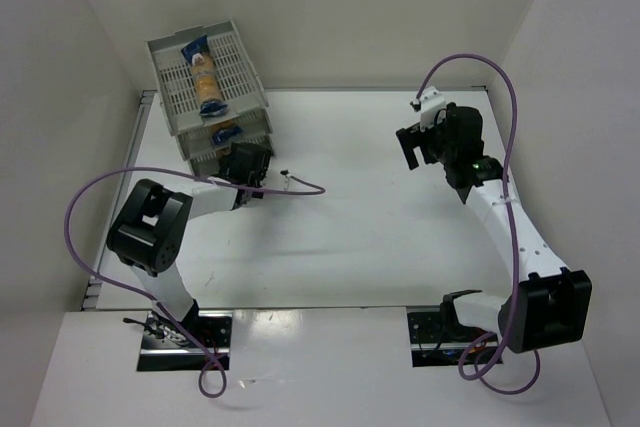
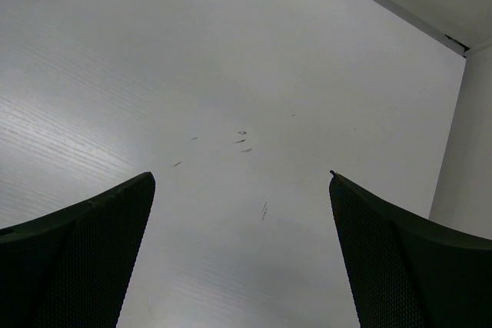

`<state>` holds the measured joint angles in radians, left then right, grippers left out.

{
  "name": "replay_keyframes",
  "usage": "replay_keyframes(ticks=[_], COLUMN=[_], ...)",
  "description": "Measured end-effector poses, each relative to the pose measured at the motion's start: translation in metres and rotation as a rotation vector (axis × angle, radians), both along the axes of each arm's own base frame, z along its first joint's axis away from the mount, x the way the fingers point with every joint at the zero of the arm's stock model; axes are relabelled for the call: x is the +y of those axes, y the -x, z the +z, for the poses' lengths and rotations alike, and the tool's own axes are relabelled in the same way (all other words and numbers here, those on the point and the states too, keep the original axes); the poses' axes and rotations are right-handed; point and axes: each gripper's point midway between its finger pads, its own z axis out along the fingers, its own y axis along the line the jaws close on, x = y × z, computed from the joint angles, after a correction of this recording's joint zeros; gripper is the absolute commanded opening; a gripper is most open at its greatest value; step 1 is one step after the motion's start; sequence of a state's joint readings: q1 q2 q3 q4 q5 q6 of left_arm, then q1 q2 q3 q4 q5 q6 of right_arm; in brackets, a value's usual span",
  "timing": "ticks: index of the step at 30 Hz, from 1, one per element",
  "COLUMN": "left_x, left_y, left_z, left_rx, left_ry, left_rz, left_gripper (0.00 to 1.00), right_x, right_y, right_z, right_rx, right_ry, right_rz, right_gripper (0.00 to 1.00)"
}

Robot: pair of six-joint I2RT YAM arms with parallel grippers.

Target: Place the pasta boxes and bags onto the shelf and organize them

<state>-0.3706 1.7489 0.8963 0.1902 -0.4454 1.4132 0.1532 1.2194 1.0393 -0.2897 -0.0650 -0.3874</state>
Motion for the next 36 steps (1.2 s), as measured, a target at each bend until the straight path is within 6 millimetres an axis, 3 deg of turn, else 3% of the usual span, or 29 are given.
replay_keyframes(ticks=[7,11,17,19,21,23,26,28,31,33,36], left_x=[0.007,-0.013,-0.065,-0.071,-0.065,-0.044,0.024,0.076,0.129,0.163,0.192], left_y=[0.009,0.021,0.033,0.040,0.046,0.053,0.078,0.119,0.195,0.246,0.286], left_z=[0.000,0.023,0.110,0.138,0.171,0.207,0.279,0.330,0.388,0.404,0.390], left_rx=[0.030,0.026,-0.149,-0.206,-0.302,-0.430,-0.711,-0.948,-1.264,-1.479,-1.632], left_ry=[0.004,0.106,0.455,0.590,0.736,0.881,1.115,1.237,1.375,1.393,1.378], left_rz=[0.038,0.058,0.035,0.060,0.123,0.194,0.316,0.377,0.393,0.458,0.592], left_gripper=[1.00,1.00,1.00,1.00,1.00,1.00,1.00,1.00,1.00,1.00,1.00], right_x=[-0.001,-0.001,0.001,0.001,0.000,-0.001,-0.005,-0.011,-0.024,-0.032,-0.044], right_y=[0.007,0.012,0.020,0.026,0.034,0.044,0.057,0.064,0.076,0.085,0.101], right_z=[0.001,0.005,0.009,0.008,0.008,0.010,0.016,0.023,0.040,0.053,0.068], right_rx=[-0.009,-0.023,-0.034,-0.022,-0.010,-0.002,-0.004,-0.022,-0.073,-0.120,-0.191], right_ry=[-0.002,-0.005,-0.008,0.006,0.017,0.022,0.027,0.026,0.029,0.022,0.006], right_rz=[0.001,0.004,0.026,0.039,0.054,0.060,0.044,0.011,-0.053,-0.098,-0.164], right_gripper=[0.99,0.99,0.99,0.99,0.99,0.99,0.99,0.99,0.99,0.99,0.99])
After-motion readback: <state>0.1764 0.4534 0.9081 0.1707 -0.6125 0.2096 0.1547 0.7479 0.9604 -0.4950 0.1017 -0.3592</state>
